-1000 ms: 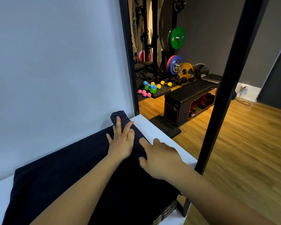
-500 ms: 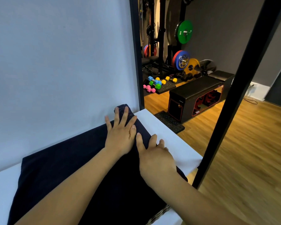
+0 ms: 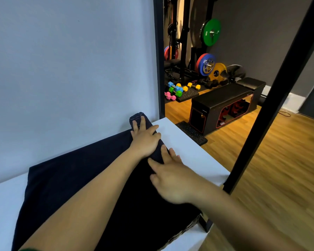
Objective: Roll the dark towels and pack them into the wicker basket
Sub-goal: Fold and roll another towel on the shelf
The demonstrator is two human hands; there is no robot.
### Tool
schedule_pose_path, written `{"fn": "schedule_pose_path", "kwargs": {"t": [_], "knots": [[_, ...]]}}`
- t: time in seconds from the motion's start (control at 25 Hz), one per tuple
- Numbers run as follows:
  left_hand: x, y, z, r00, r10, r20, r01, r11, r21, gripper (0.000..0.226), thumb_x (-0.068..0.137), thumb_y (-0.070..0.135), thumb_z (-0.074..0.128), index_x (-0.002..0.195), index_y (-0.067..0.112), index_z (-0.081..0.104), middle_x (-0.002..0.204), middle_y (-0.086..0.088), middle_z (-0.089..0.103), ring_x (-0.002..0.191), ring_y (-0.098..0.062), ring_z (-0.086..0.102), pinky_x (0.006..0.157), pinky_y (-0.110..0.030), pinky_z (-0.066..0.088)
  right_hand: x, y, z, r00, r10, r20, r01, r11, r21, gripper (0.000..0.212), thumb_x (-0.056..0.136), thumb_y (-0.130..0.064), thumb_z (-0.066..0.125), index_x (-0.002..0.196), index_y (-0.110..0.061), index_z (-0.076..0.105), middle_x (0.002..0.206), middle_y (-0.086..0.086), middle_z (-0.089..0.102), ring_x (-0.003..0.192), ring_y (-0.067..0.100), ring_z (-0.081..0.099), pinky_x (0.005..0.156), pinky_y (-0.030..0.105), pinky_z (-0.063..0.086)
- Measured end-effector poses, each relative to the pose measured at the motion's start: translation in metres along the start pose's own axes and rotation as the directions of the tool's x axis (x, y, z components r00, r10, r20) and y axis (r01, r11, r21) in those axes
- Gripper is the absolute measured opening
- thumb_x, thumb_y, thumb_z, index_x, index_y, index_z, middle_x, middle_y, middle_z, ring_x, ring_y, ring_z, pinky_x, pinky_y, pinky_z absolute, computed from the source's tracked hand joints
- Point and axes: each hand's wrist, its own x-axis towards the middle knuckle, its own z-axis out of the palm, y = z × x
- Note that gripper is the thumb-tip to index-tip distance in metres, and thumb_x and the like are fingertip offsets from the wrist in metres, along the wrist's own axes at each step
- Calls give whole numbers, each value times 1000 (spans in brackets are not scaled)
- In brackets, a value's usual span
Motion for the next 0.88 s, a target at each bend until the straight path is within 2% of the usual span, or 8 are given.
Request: {"fn": "schedule_pose_path", "kwargs": {"t": [0.04,0.12,0.2,0.32,0.48,0.64,0.76,0.88], "knots": [[-2,-3,-1,1000,10,-9,-10,999,-35,49,102,29,36,150,30,36,164,-7,-17,146,-36,-26,118,-55,-7,-3,8,-8,999,-32,-31,35,992,123,57,104,-33,39,156,-21,19,164,16,-4,151,34,-1,120,37,6],[-5,-5,0,1000,23,-15,-24,997,-76,49,102,27,35,151,31,35,164,-6,-19,146,-33,-27,119,-54,-7,-6,20,-7,996,-25,-88,42,980,194,67,101,-40,44,158,-27,10,166,4,1,149,24,14,118,33,21],[-9,-8,2,999,22,-43,-28,989,-144,49,102,26,35,150,34,36,163,-1,-20,146,-29,-28,120,-52,-7,-7,20,8,998,13,-69,-1,985,172,79,98,-46,45,156,-34,-8,165,1,-13,144,25,27,112,35,33],[-16,-19,1,998,-4,-66,-10,977,-215,49,103,26,33,150,37,33,162,1,-23,146,-27,-28,122,-50,-2,-7,5,24,995,7,-101,-3,999,43,81,96,-45,46,153,-42,-12,163,3,-19,126,27,45,99,36,46],[-12,-16,5,998,-12,-68,-5,968,-251,51,103,25,35,152,36,30,162,5,-23,146,-33,-28,121,-50,-3,-5,9,20,995,-12,-101,10,1000,-28,87,92,-32,50,154,-39,-11,162,7,-11,105,27,49,86,34,47],[11,8,13,999,-28,-38,15,950,-311,52,99,28,40,149,41,35,163,13,-18,146,-32,-27,120,-53,-2,-1,40,1,998,16,-68,-19,999,-50,86,93,-30,49,154,-36,-11,160,5,-5,87,24,47,75,29,42],[24,30,23,999,-6,-50,-10,952,-307,50,100,29,40,148,41,37,163,12,-16,147,-33,-26,120,-54,-5,1,61,-13,996,87,-24,-88,995,-48,86,94,-31,49,154,-40,-13,161,1,-12,92,25,52,76,31,47],[33,42,28,999,9,-41,-19,969,-248,49,101,31,37,149,41,34,163,9,-18,146,-37,-24,119,-56,-5,3,66,-14,990,128,-57,-134,985,-111,86,95,-35,46,153,-37,-16,162,6,-11,111,31,50,81,35,49]]}}
